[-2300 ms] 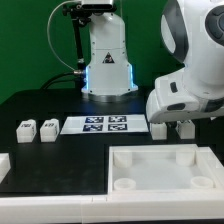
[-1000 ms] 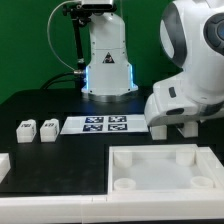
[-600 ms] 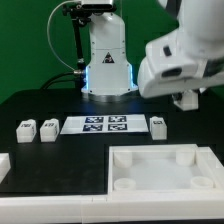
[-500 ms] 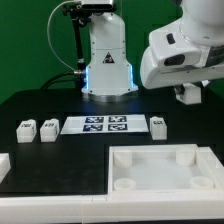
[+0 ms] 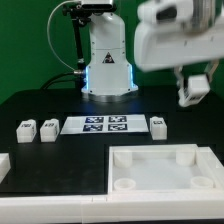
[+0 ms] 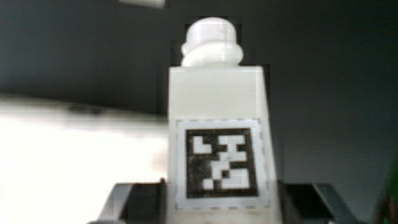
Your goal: Assemble one leg
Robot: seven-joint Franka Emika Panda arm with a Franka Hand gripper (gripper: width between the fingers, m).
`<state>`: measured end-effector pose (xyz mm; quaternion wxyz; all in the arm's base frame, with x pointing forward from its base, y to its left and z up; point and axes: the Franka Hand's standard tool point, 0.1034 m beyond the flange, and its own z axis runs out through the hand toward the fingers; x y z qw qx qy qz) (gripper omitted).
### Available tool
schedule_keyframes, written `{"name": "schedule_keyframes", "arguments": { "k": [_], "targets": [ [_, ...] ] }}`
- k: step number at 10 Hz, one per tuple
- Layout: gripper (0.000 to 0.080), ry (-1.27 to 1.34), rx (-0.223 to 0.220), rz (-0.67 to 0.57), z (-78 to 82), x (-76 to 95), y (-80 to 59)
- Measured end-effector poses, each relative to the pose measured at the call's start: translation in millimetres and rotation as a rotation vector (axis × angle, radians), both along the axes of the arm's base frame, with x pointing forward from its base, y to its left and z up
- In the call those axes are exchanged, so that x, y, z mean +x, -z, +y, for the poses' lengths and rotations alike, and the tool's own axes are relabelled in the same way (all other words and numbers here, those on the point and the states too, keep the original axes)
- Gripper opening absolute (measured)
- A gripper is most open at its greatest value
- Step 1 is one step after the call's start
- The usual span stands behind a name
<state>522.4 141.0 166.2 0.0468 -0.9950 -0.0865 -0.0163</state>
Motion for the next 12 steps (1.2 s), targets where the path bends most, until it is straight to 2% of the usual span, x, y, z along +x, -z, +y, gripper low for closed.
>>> {"name": "schedule_keyframes", "arguments": {
  "k": [1,3,4,5,6,7,8,9,10,12],
  "targets": [
    [0.0291,0.028,0.012,-0.107,7.3,10.9,-12.2],
    [0.0292,0.033,0.050,-0.323,5.6,8.7,-5.9],
    [0.0292,0.036,0.061,-0.380,5.8,7.9,-5.9],
    [0.0292,0.041,0.084,-0.498,4.5,14.7,-10.3],
    [0.0292,0.009,0.076,-0.618,-9.4,26.7,-9.1],
    [0.0292,-0.007,0.059,-0.664,-20.3,48.9,-15.8],
    [0.0292,-0.008,0.061,-0.701,-19.2,69.9,-31.3],
    [0.0292,-0.018,0.063,-0.700,-12.1,81.6,-36.9],
    [0.0292,-0.029,0.067,-0.714,-6.2,88.6,-37.3],
    [0.0292,-0.028,0.066,-0.710,-7.0,88.0,-34.7]
  ]
}}
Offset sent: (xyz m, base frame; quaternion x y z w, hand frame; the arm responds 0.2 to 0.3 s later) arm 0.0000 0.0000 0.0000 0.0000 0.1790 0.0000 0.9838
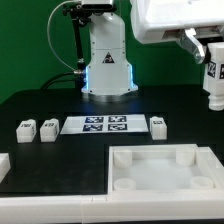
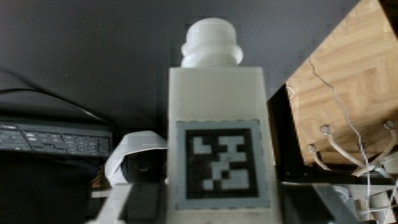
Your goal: Assemble one leg
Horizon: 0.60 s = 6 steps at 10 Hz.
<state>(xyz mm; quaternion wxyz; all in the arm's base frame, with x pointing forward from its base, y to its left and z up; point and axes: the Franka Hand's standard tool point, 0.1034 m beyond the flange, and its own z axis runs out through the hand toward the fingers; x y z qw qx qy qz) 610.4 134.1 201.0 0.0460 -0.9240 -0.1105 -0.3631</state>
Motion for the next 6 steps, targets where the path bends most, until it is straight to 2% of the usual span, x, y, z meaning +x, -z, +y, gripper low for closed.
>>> {"name": "schedule_keyframes", "arguments": {
  "k": [2,5,6],
  "targets": [
    [0.0292,-0.002,-0.004,-0.003,-1.7,0.8,4.5],
    [0.0292,0.007,-0.010,0.037,-13.6,19.5,50.9],
    [0.0292,0.008,-0.007,0.049,-12.6,21.5,60.4]
  ]
}}
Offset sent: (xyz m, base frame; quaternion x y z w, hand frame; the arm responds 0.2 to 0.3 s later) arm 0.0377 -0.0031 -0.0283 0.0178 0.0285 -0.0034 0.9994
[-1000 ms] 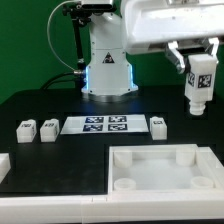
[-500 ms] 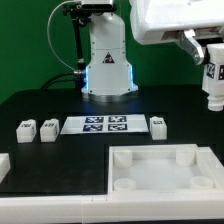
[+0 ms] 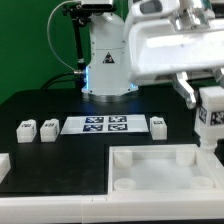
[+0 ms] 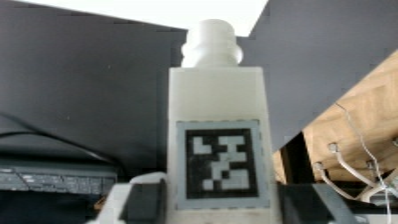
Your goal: Assemble one leg
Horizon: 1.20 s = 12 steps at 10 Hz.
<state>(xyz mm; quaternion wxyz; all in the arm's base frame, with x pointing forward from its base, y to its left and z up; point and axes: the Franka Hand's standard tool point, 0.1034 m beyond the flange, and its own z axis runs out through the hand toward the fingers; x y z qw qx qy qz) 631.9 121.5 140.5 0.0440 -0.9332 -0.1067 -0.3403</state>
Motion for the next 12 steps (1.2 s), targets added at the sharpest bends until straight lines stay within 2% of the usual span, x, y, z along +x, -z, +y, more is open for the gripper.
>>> {"name": "schedule_keyframes", "arguments": {
  "k": [3,6,11,12],
  "targets": [
    [0.0292,0.002,0.001,0.048,0.1,-9.0,31.2],
    [0.0292,0.007,0.000,0.068,-3.3,-11.7,43.3],
    [0.0292,0.018,0.006,0.054,-6.0,1.4,47.5],
    [0.0292,0.019,0.006,0.069,-6.2,-1.3,57.4]
  ]
}}
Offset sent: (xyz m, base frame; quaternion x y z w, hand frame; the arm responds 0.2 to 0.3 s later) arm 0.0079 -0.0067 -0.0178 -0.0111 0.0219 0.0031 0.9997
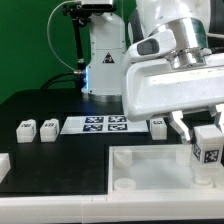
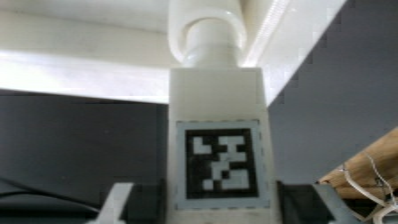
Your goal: Assemble one leg
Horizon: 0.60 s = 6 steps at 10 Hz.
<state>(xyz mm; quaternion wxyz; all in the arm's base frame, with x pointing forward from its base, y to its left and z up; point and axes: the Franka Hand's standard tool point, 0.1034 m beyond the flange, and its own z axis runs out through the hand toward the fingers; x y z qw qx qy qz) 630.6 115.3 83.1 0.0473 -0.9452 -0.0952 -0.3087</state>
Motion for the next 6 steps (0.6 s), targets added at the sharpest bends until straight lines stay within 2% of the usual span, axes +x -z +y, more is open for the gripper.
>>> {"name": "schedule_keyframes", "arguments": {
  "k": [6],
  "targets": [
    [0.0302,0.009,0.003,0.000,0.0,0.6,0.4]
  ]
}}
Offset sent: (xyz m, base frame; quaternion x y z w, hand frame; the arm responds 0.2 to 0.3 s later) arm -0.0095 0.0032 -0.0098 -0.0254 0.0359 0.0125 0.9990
